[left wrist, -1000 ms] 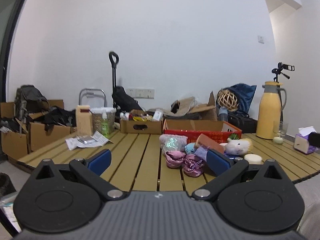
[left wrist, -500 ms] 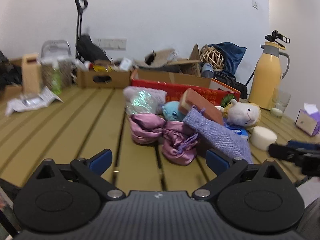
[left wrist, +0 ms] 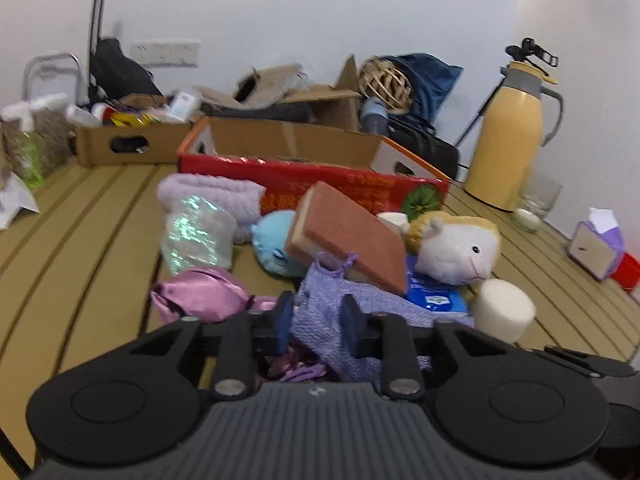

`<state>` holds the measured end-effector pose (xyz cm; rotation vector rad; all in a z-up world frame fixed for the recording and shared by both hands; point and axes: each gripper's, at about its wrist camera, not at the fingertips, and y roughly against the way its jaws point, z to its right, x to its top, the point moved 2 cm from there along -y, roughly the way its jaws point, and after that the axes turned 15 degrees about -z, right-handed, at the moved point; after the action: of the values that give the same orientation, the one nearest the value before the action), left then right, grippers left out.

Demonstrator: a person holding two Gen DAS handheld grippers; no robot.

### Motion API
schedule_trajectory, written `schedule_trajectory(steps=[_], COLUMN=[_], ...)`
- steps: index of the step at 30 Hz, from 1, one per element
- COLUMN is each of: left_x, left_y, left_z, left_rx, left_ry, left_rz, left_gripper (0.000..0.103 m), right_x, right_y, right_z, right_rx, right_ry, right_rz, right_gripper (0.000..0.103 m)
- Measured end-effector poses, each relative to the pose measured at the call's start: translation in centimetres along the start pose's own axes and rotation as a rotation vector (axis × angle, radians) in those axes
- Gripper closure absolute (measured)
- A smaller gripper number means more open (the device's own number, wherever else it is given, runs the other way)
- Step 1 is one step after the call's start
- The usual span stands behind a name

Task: Organize soft objects
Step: 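Reach the right tool to the lavender mesh bag and close on it, then carry the lavender bag into the cardboard box and open the right tool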

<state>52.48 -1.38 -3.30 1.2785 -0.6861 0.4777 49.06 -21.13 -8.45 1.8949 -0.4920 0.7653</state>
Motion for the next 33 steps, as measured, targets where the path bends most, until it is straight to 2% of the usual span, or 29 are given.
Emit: schedule_trajectory(steps=[1,2,3,5,10,17,23,28,33], left_x=[-0.1,-0.2,-0.5,-1.1,-2.3,-5.4,-7.5,-7.7,-6.7], left_y=[0.3,0.8,1.2,2.3,5.7,12.7,16.6,17.7,16.7], left_z=[0.2,0.3,0.6,1.2,2.1,2.4,2.4,3.1,3.3], left_rx=[0.000,-0.007,-0.019,-0.029,-0.040,-0.053,-0.078,-0.098,-0.104], left_ry=[-0.004,-0.007,-0.018,-0.035,-0.032,-0.007,0.023,0.009,0.004], left_rz=[0.011,0.026,0.039,0.064,0.097,0.201,0.251,0.276,0.276], left_gripper=[0.089,0.091,0.094,0.095,0.097,0.097,0.097,0.097,0.097], right_x=[0.0,-0.1,-0.2,-0.3,-0.7,-1.5,-2.7,-3.3,-2.8], right_y=[-0.2,-0.2,-0.2,-0.2,1.9,8.8,13.5,16.2,16.6], right_z=[-0.2,-0.3,-0.4,-0.7,-1.4,-4.5,-7.1,-8.2,-7.7], right_rx=[-0.009,-0.003,0.018,0.004,-0.012,0.010,0.027,0.013,0.009], right_ry=[0.018,0.032,0.040,0.067,0.094,0.145,0.183,0.207,0.201], right_rz=[0.000,-0.002,-0.013,-0.019,0.012,0.088,0.127,0.158,0.169], right_gripper=[0.042,0.060,0.067,0.076,0.079,0.079,0.079,0.079,0.079])
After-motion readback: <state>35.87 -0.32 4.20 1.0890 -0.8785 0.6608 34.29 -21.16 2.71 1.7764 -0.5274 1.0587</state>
